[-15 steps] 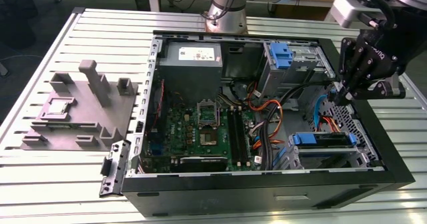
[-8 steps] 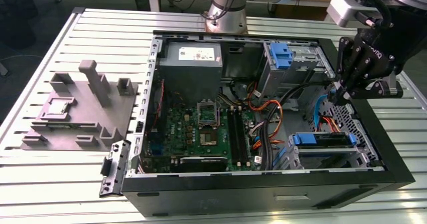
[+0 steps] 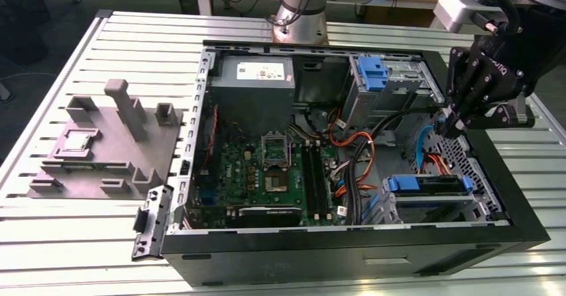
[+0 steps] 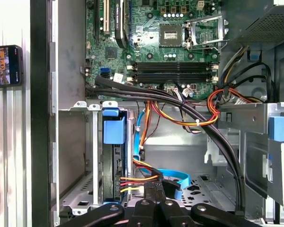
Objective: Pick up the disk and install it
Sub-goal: 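Insert the second disk wire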
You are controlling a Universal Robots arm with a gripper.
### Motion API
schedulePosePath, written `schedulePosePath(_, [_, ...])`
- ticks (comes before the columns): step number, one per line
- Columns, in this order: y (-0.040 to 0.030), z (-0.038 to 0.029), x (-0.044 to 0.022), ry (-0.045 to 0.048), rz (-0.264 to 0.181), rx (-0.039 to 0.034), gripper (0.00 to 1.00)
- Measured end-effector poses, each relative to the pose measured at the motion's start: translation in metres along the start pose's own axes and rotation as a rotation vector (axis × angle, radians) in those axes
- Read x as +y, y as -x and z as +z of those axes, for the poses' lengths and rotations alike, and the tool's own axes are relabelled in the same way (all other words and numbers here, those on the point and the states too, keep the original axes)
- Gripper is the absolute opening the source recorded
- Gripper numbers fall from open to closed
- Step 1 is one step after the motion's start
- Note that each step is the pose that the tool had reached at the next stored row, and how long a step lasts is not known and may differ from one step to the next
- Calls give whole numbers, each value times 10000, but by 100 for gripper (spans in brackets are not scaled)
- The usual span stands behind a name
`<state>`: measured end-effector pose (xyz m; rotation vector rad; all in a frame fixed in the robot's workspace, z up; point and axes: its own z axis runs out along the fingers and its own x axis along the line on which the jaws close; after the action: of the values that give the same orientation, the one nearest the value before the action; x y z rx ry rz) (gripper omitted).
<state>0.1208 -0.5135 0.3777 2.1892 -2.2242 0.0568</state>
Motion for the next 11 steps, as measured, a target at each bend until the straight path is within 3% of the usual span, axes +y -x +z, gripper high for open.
schedulePosePath(11, [38,-12,3,0,1,0,10])
